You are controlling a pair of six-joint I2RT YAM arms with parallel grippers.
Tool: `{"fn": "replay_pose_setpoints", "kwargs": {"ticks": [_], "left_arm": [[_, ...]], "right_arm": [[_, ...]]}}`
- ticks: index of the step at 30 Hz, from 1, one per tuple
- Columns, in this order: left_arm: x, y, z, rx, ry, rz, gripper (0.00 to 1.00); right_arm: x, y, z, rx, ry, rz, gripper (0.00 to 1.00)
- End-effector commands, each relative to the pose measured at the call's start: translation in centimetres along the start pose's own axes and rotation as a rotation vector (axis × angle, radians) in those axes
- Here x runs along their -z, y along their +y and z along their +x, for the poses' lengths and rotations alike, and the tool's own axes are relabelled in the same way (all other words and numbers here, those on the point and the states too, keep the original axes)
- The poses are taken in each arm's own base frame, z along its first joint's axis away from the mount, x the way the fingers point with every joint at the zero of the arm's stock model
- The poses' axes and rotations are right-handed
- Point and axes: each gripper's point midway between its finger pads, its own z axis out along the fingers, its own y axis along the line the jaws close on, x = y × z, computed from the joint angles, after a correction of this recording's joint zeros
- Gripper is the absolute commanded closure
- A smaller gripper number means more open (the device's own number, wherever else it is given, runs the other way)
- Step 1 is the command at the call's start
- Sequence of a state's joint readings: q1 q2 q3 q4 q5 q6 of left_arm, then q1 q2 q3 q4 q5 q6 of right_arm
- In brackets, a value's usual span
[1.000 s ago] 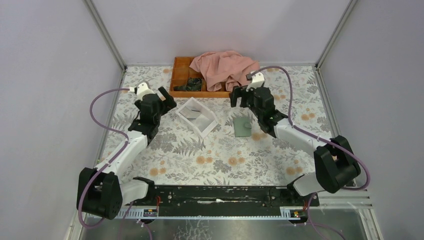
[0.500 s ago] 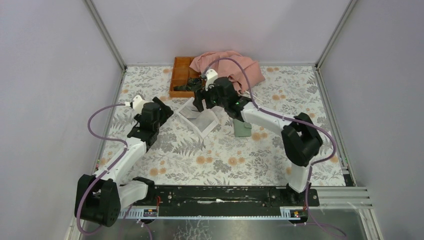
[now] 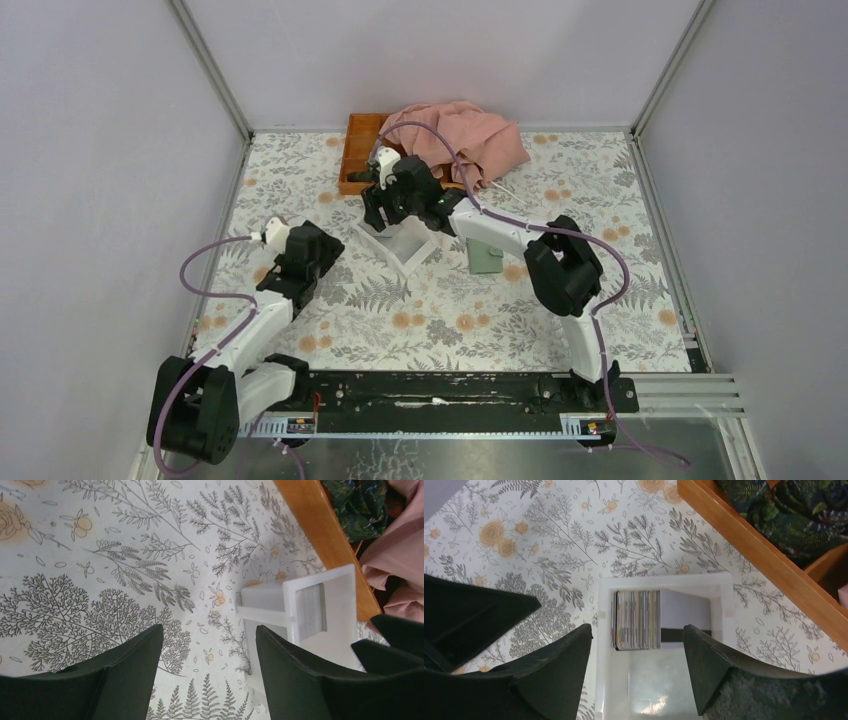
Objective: Put the credit cards into the card holder
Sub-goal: Pick up the credit card from the storage box.
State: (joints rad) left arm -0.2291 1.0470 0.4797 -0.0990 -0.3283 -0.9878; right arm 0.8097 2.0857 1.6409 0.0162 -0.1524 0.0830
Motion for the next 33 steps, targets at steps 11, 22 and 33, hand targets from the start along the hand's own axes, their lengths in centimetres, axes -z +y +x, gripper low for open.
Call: {"fn": "replay_pose_setpoints", "kwargs": {"ticks": [11,22,33], "left_arm": [[-0.7,-0.2,2.5,0.068,0.068,0.066,0.27],[-1.7,-1.2,4.5,0.068,0.123,0.101,0.27],[-2.7,-1.9,5.7,0.078,0.145,0.118,0.27]], "right_arm": [[-2.6,0.7,-1.3,0.003,-0.004,-0.052,0.27],[-3.2,-1.3,-0.7,-0.033,0.005,-0.032,0.28],[-4.2,-2.3,0.0,-0.078,0.034,-0.064,0.28]]}}
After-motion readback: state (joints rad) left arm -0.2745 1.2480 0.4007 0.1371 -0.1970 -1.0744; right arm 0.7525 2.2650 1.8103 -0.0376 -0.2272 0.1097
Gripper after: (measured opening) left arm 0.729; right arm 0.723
